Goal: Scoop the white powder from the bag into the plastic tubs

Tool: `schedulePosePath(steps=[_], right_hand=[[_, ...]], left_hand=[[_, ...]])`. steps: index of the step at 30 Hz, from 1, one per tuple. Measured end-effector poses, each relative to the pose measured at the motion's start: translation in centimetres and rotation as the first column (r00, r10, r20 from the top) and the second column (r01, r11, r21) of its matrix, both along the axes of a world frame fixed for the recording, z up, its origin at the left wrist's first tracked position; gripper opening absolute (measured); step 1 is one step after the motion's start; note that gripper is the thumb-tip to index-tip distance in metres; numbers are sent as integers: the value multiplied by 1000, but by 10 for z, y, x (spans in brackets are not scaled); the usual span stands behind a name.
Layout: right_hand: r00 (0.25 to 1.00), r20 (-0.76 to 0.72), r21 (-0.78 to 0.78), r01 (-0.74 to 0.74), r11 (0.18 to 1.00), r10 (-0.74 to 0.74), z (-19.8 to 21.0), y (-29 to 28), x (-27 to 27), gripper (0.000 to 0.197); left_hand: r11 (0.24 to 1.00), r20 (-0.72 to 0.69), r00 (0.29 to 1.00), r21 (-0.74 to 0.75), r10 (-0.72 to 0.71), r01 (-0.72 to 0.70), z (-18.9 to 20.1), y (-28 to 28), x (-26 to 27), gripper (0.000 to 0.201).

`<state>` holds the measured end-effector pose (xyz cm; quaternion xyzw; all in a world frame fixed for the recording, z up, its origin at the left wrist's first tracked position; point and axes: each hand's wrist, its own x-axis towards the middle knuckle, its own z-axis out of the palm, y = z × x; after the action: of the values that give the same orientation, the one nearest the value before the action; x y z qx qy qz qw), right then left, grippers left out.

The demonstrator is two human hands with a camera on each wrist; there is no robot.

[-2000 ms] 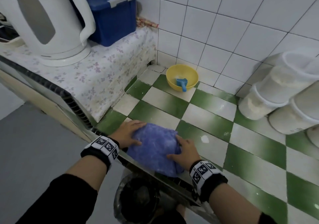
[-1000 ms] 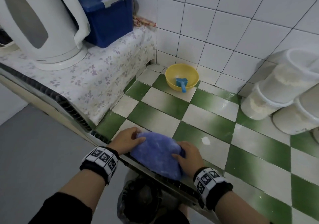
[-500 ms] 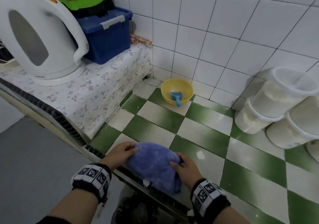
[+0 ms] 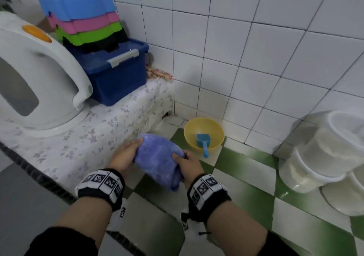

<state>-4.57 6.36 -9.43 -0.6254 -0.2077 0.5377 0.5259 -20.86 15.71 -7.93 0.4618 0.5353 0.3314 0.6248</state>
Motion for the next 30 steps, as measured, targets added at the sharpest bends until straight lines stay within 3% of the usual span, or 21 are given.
schedulePosePath(steps=[2, 4, 8, 11, 13, 16, 17, 21, 26, 30], right_hand=[[996, -81, -57, 23, 998, -27, 2, 34, 1, 23], [996, -72, -76, 45, 996, -51, 1, 63, 3, 27], [996, 56, -136, 83, 987, -76, -1, 91, 13, 34], [980, 121, -189, 177, 966, -156, -8, 88, 22, 35], [966, 161, -207, 233, 950, -202, -15, 81, 25, 32], [946, 233, -200, 274, 941, -226, -26, 69, 28, 34], [940, 248, -195, 287, 938, -236, -29, 65, 29, 34], [913, 278, -171, 354, 920, -300, -31, 60, 32, 36], [919, 252, -111, 338, 935, -303, -13, 78, 40, 38], [890, 275, -137, 410, 902, -363, -7, 85, 55, 31]], left_hand=[[1000, 2, 1000, -31, -1, 1, -2, 28, 7, 28], [998, -15, 1000, -65, -13, 12, -8, 49, 13, 42], [995, -45, 999, -101, 8, -12, -28, 78, 29, 61], [998, -76, 997, -66, 6, -11, -51, 92, 42, 63], [998, -84, 996, -67, -6, 1, -50, 91, 52, 75], [990, 3, 997, -122, -77, 77, -43, 84, 68, 35], [983, 2, 993, -143, -119, 118, -43, 83, 72, 31], [979, 46, 988, -131, -150, 155, -47, 86, 87, 23], [989, 98, 994, -131, -58, 71, -49, 105, 96, 38], [987, 141, 990, -160, 17, 6, -58, 118, 100, 40]])
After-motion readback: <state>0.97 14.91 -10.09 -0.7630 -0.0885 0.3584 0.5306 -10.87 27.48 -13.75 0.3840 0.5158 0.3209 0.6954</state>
